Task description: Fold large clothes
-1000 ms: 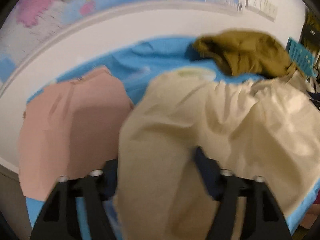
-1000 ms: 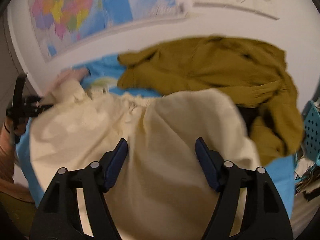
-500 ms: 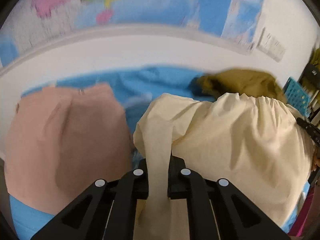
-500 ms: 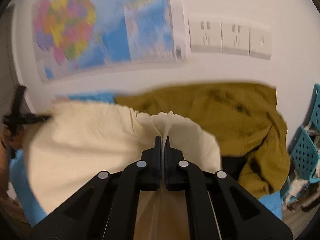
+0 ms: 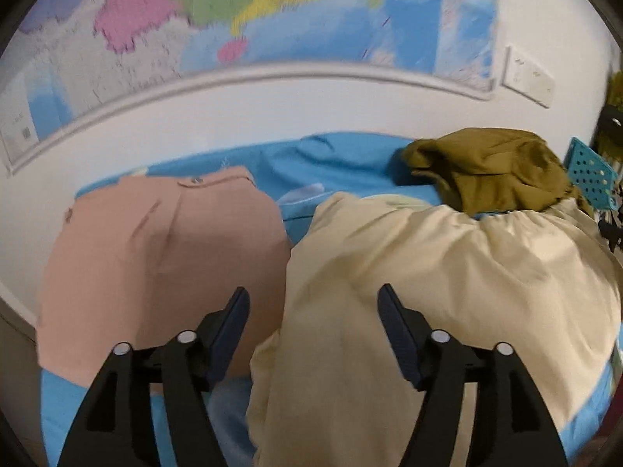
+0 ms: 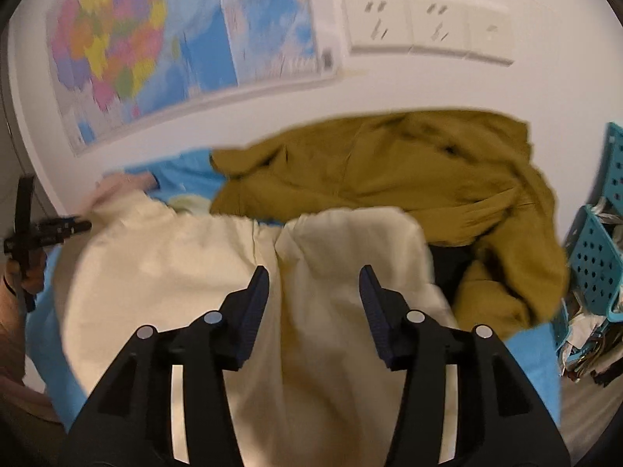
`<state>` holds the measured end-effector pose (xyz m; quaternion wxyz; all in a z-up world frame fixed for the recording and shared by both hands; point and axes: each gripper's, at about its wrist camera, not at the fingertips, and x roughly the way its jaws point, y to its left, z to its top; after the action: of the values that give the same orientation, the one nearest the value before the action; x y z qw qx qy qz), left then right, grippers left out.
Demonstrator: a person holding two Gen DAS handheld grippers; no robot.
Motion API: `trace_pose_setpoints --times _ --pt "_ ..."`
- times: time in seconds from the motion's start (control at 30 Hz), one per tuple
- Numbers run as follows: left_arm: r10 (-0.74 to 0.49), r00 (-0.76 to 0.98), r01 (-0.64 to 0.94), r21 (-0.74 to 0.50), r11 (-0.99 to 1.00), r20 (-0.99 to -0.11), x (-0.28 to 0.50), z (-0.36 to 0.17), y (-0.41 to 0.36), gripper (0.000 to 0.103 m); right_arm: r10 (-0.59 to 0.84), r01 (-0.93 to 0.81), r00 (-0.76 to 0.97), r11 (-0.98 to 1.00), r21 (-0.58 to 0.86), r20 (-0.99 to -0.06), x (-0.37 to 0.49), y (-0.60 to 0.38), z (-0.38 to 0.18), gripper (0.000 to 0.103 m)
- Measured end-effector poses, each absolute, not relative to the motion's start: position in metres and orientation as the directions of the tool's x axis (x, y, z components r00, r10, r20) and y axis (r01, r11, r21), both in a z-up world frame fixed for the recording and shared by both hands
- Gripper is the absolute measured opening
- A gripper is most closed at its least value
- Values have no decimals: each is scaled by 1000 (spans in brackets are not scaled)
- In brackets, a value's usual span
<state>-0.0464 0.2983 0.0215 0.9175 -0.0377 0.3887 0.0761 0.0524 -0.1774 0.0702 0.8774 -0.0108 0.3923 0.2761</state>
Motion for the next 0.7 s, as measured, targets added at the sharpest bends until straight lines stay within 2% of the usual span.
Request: trace_pose_setpoints --times 0.07,0.2,0.33,0.4,0.47,0.53,0.63,0.7 --pt "71 703 -128 -28 991 -707 -63 24 293 67 461 -466 554 862 201 -693 42 -195 75 66" --pt "43 676 -104 -38 994 -736 -73 7 286 67 404 -379 533 900 218 -743 25 -235 56 71" --pt "12 626 -129 -88 988 -779 -72 -24 290 68 450 -292 450 890 349 -771 14 -269 23 73" --pt "-4 624 -139 -116 984 -781 -70 -33 294 70 501 -297 420 864 407 -757 8 -275 12 58" --pt "-15 624 -146 -136 980 -781 -67 -36 298 68 545 -310 425 838 450 -723 5 -280 14 23" --pt "-5 621 -153 -128 980 -784 -63 -35 298 66 547 -337 466 836 432 -695 7 -281 32 8" --pt "8 620 -162 -118 980 -785 -57 -34 298 65 531 -361 540 847 391 -653 15 -278 59 3" --pt "25 626 -174 -108 979 -780 -56 -36 297 66 477 -355 540 876 326 -693 21 -270 52 4"
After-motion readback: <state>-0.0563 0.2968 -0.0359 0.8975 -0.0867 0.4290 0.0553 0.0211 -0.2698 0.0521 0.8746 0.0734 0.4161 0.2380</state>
